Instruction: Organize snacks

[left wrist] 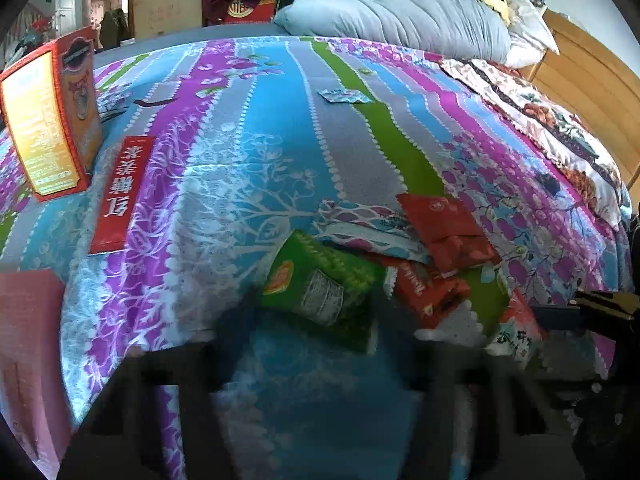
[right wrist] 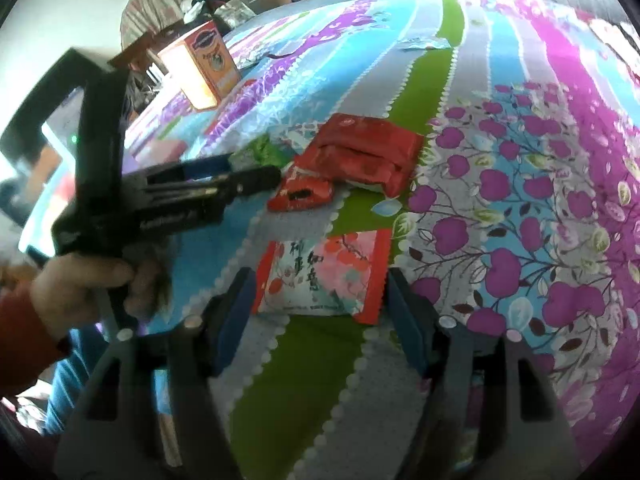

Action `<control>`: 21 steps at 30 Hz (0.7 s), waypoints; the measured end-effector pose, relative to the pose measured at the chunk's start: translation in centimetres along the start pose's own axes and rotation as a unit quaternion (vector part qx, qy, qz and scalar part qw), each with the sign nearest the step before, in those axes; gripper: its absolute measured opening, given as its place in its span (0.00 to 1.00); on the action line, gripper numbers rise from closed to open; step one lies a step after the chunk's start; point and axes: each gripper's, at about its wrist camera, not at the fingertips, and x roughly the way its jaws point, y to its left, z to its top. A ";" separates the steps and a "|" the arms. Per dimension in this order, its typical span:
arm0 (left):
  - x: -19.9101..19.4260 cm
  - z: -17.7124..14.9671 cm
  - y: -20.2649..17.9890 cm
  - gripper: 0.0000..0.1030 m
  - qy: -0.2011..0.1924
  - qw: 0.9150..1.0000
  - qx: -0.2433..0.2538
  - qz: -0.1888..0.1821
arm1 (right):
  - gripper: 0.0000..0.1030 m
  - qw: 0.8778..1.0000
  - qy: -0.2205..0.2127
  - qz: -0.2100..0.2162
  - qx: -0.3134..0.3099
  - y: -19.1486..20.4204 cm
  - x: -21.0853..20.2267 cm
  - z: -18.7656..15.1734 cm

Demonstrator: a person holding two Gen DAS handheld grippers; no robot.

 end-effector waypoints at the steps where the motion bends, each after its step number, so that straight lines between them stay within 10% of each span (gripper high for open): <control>1: -0.3 -0.1 0.2 0.47 0.000 1.000 -0.005 -0.004 | 0.71 1.000 -0.001 -0.007 -0.003 0.1 0.0 0.0; 7: -2.4 -1.5 0.8 0.33 0.005 1.000 -0.020 -0.017 | 0.76 1.000 0.006 -0.005 0.000 -0.1 -0.1 0.1; 14: -4.3 -3.1 0.7 0.33 0.040 0.998 -0.027 -0.041 | 0.77 0.989 0.073 0.129 -0.032 1.6 -1.4 0.0; 21: -7.0 -5.5 0.7 0.38 0.040 0.996 -0.048 -0.057 | 0.77 0.985 0.039 0.017 -0.168 2.8 -1.7 1.6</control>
